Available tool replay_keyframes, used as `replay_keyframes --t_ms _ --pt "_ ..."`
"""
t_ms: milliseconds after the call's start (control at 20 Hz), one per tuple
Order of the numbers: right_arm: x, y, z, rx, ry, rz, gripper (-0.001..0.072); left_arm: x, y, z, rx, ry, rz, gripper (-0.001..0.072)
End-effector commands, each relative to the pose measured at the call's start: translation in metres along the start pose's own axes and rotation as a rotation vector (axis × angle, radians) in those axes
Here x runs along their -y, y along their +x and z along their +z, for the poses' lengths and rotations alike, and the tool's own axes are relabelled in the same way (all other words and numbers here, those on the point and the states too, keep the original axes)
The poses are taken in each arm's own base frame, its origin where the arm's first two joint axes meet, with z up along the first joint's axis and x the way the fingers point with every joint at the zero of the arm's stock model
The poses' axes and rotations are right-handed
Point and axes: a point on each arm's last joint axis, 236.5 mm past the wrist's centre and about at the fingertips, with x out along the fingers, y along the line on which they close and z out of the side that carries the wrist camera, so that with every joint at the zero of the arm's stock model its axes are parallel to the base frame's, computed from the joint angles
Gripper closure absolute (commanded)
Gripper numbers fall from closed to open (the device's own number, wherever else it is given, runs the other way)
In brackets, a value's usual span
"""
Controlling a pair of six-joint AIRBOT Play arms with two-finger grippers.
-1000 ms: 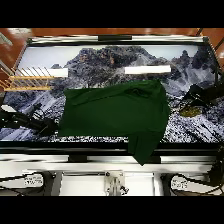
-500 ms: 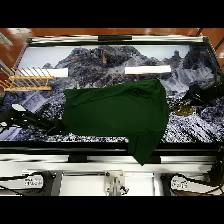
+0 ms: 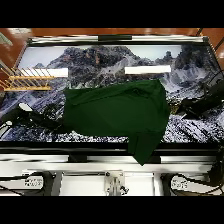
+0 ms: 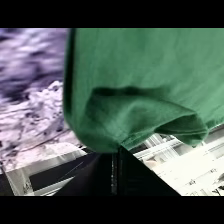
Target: Fold the shirts.
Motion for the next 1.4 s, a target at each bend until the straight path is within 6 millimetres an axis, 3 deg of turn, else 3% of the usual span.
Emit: replay_keyframes --t_ms 0,100,250,350,450,650,850,900,950,1000,1050,1200,1250,1350 --pt "0.006 0.022 -0.018 -0.067 0.008 0.01 0.0202 0.004 -0.007 0.0 0.014 0.015 -0.006 0.0678" --pt "0.008 0.029 -0.026 -0.096 0.004 0.015 0.0202 0.006 -0.018 0.003 0.053 0.034 -0.003 0.0679" --pt "0.006 0.057 -0.049 -0.163 0.044 0.054 0.02 0.009 -0.037 0.007 0.118 0.067 0.002 0.0681" --pt "-0.008 0.081 -0.061 -0.179 0.03 0.113 0.0127 0.011 -0.045 0.008 0.148 0.089 0.006 0.0681" --pt "-0.002 0.097 -0.061 -0.16 0.023 0.076 0.0127 0.013 -0.05 0.008 0.161 0.098 0.006 0.0681" --pt "0.002 0.104 -0.05 -0.107 0.071 0.059 0.0127 0.015 -0.051 0.007 0.163 0.103 0.004 0.0681" --pt "-0.001 0.119 -0.053 -0.09 0.123 0.096 0.0129 0.015 -0.051 0.007 0.163 0.11 0.005 0.0681" --pt "-0.002 0.121 -0.051 -0.077 0.131 0.103 0.0243 0.015 -0.051 0.007 0.163 0.11 0.005 0.0681" --pt "-0.003 0.121 -0.047 -0.06 0.134 0.104 0.0424 0.015 -0.051 0.007 0.163 0.11 0.005 0.0681" --pt "-0.005 0.118 -0.041 -0.033 0.134 0.11 0.0588 0.016 -0.053 0.008 0.164 0.114 0.004 0.0681" --pt "-0.009 0.112 -0.033 0.002 0.127 0.121 0.0636 0.019 -0.057 0.011 0.174 0.124 0.006 0.0681" --pt "-0.042 0.066 0.0 0.175 -0.02 0.195 0.0637 0.036 -0.091 0.034 0.267 0.191 0.024 0.0681" --pt "-0.056 0.041 0.012 0.253 -0.077 0.216 0.0637 0.049 -0.111 0.044 0.32 0.228 0.028 0.0681" --pt "-0.093 -0.032 0.034 0.453 -0.192 0.255 0.0637 0.081 -0.158 0.061 0.447 0.318 0.04 0.0681"
